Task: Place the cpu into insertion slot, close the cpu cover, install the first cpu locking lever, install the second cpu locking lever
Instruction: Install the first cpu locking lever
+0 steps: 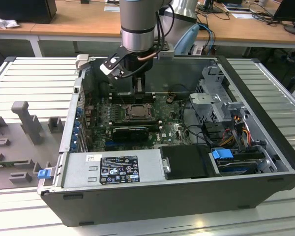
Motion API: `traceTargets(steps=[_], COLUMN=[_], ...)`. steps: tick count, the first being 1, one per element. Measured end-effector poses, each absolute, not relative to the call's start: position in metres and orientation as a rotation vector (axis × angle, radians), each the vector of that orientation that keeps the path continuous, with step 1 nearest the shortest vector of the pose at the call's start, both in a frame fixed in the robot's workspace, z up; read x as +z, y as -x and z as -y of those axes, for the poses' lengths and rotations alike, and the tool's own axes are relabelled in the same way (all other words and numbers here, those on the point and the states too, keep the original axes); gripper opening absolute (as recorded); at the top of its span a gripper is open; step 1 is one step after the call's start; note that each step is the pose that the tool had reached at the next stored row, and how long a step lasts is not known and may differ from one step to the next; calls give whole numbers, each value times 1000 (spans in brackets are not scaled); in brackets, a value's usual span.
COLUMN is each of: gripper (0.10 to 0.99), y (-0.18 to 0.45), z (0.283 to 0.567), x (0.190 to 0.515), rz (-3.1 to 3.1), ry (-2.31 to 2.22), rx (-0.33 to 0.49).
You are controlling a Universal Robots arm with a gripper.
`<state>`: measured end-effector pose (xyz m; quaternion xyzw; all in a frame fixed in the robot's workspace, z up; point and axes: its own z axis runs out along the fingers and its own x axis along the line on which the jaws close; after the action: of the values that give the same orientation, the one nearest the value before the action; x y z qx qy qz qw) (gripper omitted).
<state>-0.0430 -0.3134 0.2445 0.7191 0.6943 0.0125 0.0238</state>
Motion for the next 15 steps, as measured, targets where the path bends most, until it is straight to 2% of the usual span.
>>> traceTargets(steps=[15], gripper=[106], y=[43], z=[314], x=[245], rz=[-2226], ry=[-2150], rx=[40])
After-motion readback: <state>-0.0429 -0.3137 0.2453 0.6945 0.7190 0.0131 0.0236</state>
